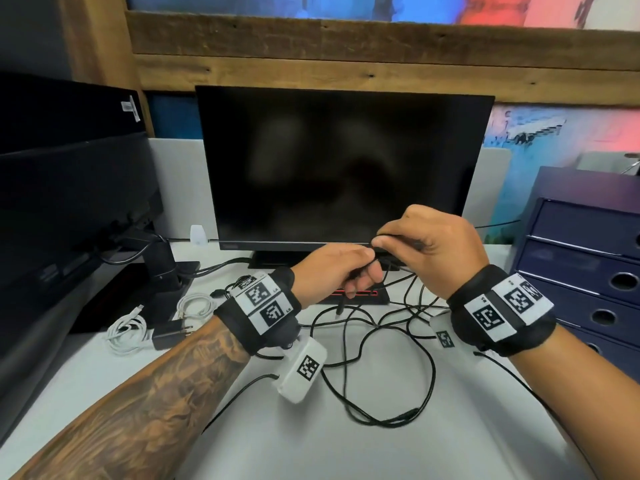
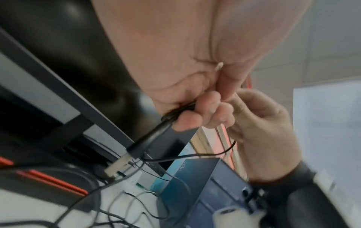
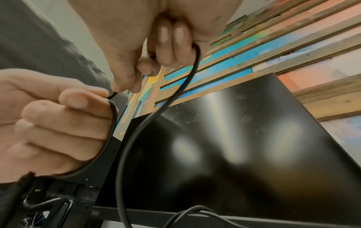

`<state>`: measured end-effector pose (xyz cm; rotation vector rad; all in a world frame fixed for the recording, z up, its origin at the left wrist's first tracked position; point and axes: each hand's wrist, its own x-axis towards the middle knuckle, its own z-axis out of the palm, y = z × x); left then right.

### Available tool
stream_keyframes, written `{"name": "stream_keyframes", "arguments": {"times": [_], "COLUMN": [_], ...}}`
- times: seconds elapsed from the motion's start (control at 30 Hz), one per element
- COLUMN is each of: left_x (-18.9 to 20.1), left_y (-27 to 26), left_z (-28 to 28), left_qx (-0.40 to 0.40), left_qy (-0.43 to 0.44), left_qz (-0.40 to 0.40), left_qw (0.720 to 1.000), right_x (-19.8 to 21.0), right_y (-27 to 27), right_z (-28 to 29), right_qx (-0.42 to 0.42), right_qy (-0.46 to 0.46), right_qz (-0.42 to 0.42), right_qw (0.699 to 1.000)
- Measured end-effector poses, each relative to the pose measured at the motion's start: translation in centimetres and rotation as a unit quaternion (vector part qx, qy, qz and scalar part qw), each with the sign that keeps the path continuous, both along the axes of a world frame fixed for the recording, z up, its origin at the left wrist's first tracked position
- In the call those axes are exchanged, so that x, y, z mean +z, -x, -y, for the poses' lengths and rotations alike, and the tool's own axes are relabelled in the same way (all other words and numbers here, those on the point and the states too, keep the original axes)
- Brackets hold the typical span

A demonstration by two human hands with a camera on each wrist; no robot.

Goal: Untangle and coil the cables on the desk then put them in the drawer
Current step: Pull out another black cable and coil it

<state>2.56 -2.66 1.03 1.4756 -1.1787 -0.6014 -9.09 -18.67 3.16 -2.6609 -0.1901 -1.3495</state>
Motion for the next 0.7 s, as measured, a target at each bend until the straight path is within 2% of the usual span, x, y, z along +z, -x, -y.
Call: {"name": "stream_keyframes", "arguments": {"times": [0.2, 0.33, 0.43, 0.53, 0.7], "left_x": [1.8, 3.0, 3.6, 3.5, 2.7], "left_y": [0.5, 1.2, 0.9, 0.4, -0.1], "left_z": [-1.0, -1.2, -1.3, -1.3, -0.7], "left_qx": [-0.049, -0.081, -0.073, -0.041, 0.048], "left_qy": [0.049, 0.118, 0.185, 0.218, 0.257], "left_qz": [-0.098, -0.153, -0.213, -0.231, -0.259], "left_qw": [0.993, 0.978, 0.957, 0.947, 0.93], "right_x": [-1.0, -3.3, -5.1, -6.3, -6.4], "right_y": [-0.8, -2.0, -2.2, -2.0, -1.9], "right_z": [1.2, 0.8, -0.5, -2.0, -3.2], "right_qx": [0.034, 0.091, 0.117, 0.123, 0.114], "right_qy": [-0.093, -0.259, -0.324, -0.313, -0.261], "right_qz": [0.011, -0.022, -0.086, -0.157, -0.223], "right_qw": [0.995, 0.961, 0.935, 0.929, 0.932]}}
